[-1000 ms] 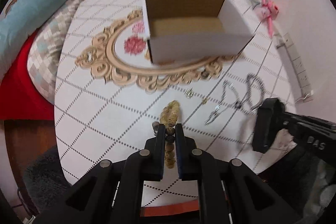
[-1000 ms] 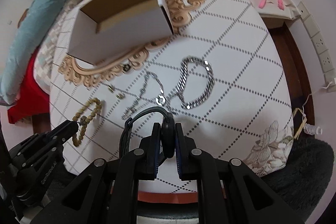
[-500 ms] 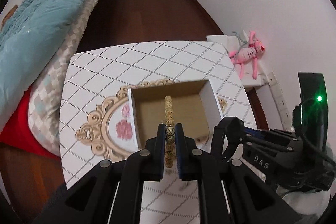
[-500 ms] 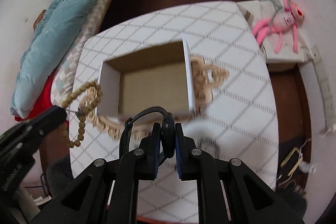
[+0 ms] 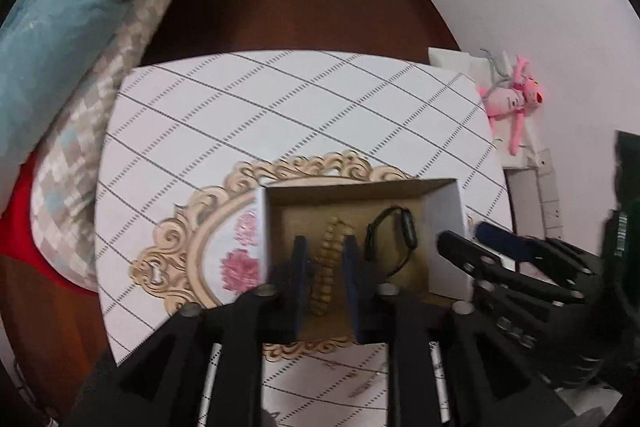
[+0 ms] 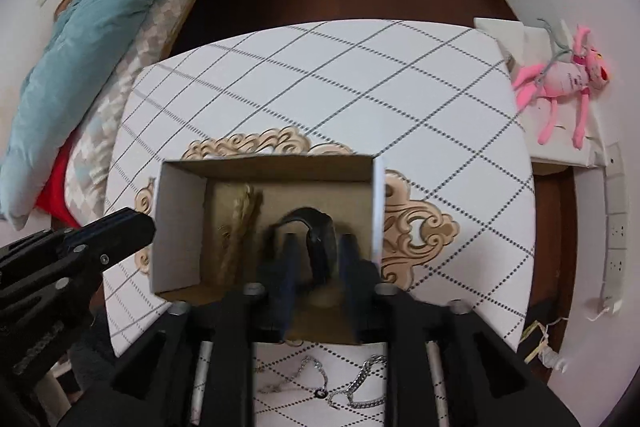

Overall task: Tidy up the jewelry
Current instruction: 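Open the right tool inside the box while the left tool releases the bracelet there, then lift both tools out of the box and move toward the chains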

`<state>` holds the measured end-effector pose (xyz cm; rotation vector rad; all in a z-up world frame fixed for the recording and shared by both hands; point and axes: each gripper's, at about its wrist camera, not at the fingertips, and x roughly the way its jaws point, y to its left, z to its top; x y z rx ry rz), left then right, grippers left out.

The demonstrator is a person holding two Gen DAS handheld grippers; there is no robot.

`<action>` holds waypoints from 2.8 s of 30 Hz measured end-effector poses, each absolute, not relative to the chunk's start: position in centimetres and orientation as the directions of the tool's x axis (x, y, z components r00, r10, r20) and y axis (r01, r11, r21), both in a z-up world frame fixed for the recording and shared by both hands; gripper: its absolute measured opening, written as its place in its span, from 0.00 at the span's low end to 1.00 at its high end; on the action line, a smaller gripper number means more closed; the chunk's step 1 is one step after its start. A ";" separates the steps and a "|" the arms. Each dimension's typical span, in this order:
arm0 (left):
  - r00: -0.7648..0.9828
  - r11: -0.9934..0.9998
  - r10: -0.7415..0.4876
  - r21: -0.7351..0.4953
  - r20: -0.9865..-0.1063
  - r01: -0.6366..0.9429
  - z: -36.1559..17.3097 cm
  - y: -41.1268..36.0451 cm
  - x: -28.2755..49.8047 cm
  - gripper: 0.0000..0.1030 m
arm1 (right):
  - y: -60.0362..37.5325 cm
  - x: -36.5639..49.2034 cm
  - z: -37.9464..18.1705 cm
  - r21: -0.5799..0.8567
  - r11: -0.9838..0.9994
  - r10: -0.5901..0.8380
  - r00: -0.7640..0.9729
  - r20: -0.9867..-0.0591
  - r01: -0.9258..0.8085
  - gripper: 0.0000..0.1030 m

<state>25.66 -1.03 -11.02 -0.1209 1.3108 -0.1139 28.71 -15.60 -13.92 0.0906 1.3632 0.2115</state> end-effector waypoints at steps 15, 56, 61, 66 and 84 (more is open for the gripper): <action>0.380 0.998 0.027 0.007 -0.925 -0.054 -13.3 1.0 21.8 1.00 | -15.8 24.1 -14.9 -0.093 0.990 -0.056 0.303 -0.951 -0.111 1.00; 0.575 0.998 0.039 0.003 -0.817 -0.063 -2.3 -0.4 10.1 1.00 | -17.9 11.2 -1.1 -0.007 1.000 0.004 0.612 -0.791 -0.015 1.00; 0.585 0.995 0.075 0.027 -0.808 -0.091 -2.4 -0.3 9.9 1.00 | -18.3 10.5 -0.1 0.042 0.999 0.035 0.625 -0.780 -0.003 1.00; 0.535 0.992 0.095 0.036 -0.840 -0.118 -5.5 0.1 10.3 1.00 | -19.2 11.0 -2.8 0.071 0.997 0.047 0.563 -0.825 0.021 1.00; 0.273 0.993 0.110 0.096 -0.956 -0.064 -19.4 -1.8 9.6 0.99 | -23.1 12.1 -22.9 0.080 0.988 0.043 0.262 -0.964 0.133 0.50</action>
